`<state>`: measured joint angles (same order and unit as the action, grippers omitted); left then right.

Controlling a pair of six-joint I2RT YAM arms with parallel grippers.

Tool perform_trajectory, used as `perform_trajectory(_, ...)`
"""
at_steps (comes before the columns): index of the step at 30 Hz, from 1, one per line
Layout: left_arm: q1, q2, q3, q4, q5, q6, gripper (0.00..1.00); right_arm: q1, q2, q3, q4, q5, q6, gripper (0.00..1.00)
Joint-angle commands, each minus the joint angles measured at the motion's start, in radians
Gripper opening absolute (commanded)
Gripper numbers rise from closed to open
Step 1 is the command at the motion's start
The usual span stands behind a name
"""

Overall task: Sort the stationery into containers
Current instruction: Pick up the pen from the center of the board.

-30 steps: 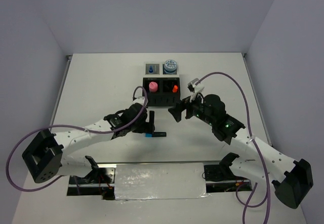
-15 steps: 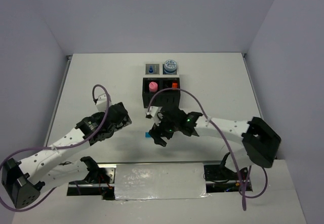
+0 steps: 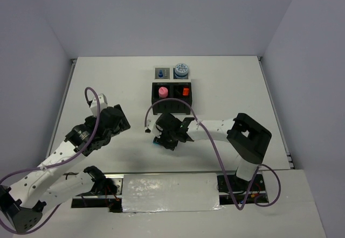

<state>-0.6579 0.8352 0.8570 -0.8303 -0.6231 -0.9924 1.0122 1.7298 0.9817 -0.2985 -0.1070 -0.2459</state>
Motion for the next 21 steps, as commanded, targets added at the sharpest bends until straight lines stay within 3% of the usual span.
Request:
perform_trajectory(1,0.009,-0.01,0.043,-0.01,-0.003,0.044,0.99,0.031,0.033,0.023,-0.011,0.0,0.002,0.41)
perform_trajectory(2,0.01,-0.01,0.046,-0.01,-0.003,0.044,0.99,0.034,0.037,0.025,-0.01,0.0,0.008,0.38)
perform_trajectory(3,0.011,-0.016,0.048,-0.009,0.003,0.047,0.99,0.042,0.037,0.023,-0.005,-0.006,0.013,0.25)
perform_trajectory(4,0.011,-0.019,0.05,0.003,0.011,0.049,0.99,0.043,0.034,0.015,0.007,-0.008,0.022,0.18)
perform_trajectory(7,0.011,-0.044,0.034,0.07,0.077,0.089,0.99,0.043,-0.027,-0.034,0.122,0.027,0.074,0.08)
perform_trajectory(13,0.011,-0.145,-0.065,0.4,0.45,0.193,0.99,0.045,-0.295,-0.132,0.344,0.105,0.287,0.08)
perform_trajectory(17,0.011,-0.162,-0.113,0.638,0.588,0.158,0.99,0.072,-0.452,-0.192,0.493,0.194,0.491,0.05)
perform_trajectory(18,0.011,-0.156,-0.116,0.667,0.605,0.155,0.99,0.084,-0.47,-0.204,0.519,0.217,0.513,0.01)
perform_trajectory(21,0.011,-0.125,-0.124,0.772,0.658,0.138,0.96,0.132,-0.532,-0.247,0.605,0.279,0.557,0.0)
